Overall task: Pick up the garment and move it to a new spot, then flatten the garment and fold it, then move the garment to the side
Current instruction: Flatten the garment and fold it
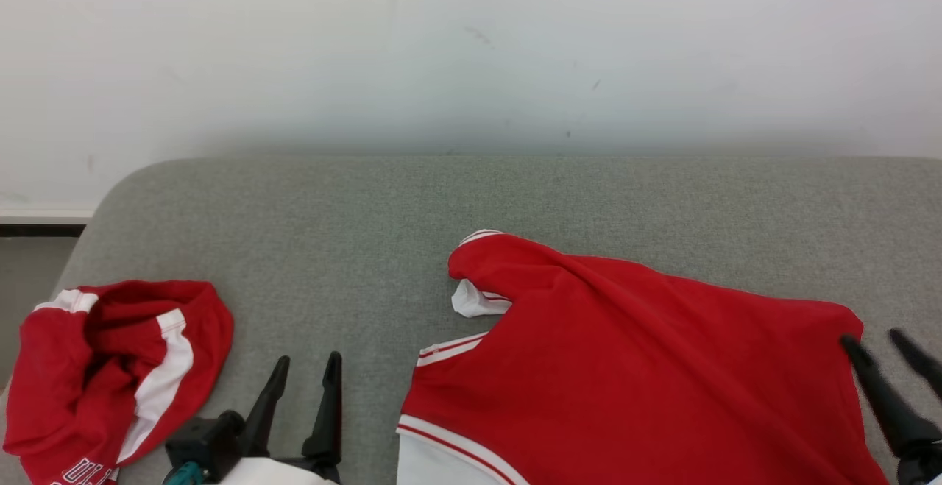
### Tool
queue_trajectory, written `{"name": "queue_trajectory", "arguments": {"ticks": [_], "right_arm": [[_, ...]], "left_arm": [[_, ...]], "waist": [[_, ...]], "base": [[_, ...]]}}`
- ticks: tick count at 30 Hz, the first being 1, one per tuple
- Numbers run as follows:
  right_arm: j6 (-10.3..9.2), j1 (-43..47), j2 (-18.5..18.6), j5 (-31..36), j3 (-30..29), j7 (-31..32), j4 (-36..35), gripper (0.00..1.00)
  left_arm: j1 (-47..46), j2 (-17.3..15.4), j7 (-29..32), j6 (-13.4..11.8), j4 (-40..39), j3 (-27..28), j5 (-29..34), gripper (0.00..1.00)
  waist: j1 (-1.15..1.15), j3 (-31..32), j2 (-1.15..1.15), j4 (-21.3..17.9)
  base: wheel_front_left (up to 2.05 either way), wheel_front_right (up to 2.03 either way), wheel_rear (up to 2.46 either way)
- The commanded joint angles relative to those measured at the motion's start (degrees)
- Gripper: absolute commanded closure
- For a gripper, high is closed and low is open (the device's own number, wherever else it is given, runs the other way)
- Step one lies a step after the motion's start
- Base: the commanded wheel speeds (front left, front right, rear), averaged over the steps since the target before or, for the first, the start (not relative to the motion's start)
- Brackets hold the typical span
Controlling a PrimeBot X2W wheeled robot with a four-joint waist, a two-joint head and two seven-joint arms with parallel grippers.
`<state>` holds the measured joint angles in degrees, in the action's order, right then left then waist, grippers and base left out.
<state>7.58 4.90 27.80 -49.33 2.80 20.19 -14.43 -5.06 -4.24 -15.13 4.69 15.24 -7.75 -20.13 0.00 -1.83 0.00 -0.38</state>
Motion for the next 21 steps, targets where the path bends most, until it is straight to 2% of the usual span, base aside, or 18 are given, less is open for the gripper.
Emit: {"name": "queue_trajectory", "arguments": {"ticks": [1,3,6,9,12,15,21], "right_arm": [[-0.16,-0.2,-2.5,2.7,-2.6,-3.8,0.7,0.0],[-0.13,-1.2,-8.0,6.6,-5.1,-10.3,1.8,0.0],[-0.13,-2.0,-14.3,13.7,-7.1,-20.1,4.1,0.0],[-0.13,-1.4,-18.8,18.8,-6.1,-27.1,6.8,0.0],[-0.13,-1.8,-21.0,20.7,-5.0,-31.2,10.5,0.0],[-0.13,-3.0,-21.2,22.4,-3.7,-32.7,12.9,0.0],[-0.13,-5.3,-20.1,23.7,-2.0,-33.9,15.9,0.0]], "left_arm": [[-0.4,-0.3,0.0,0.0,-0.3,0.2,0.9,0.0],[-0.5,-0.4,0.0,0.0,-0.5,0.0,0.7,0.0],[-0.7,-0.5,0.0,0.1,-1.1,0.0,0.9,0.0],[-0.8,-0.6,0.0,0.1,-1.5,0.2,1.0,0.0],[-1.5,-1.3,0.0,0.4,-1.7,-0.6,1.6,0.0],[-2.8,-1.9,1.4,0.7,-1.8,-1.5,1.9,0.0],[-8.9,-4.2,16.4,1.9,1.1,-5.8,0.6,0.0]], "waist": [[0.0,0.0,0.0,-0.1],[0.0,-0.1,0.0,-0.3],[0.0,-0.4,0.0,-0.6],[0.0,-0.6,0.0,-1.0],[0.0,-0.8,0.0,-1.3],[0.0,-1.1,0.0,-1.7],[0.0,-1.7,0.0,-2.7]], "base": [[0.0,0.0,0.0],[0.0,0.0,0.0],[0.0,0.0,0.0],[0.0,0.0,0.0],[0.0,0.0,0.0],[0.0,0.0,0.0],[0.0,0.0,0.0]]}}
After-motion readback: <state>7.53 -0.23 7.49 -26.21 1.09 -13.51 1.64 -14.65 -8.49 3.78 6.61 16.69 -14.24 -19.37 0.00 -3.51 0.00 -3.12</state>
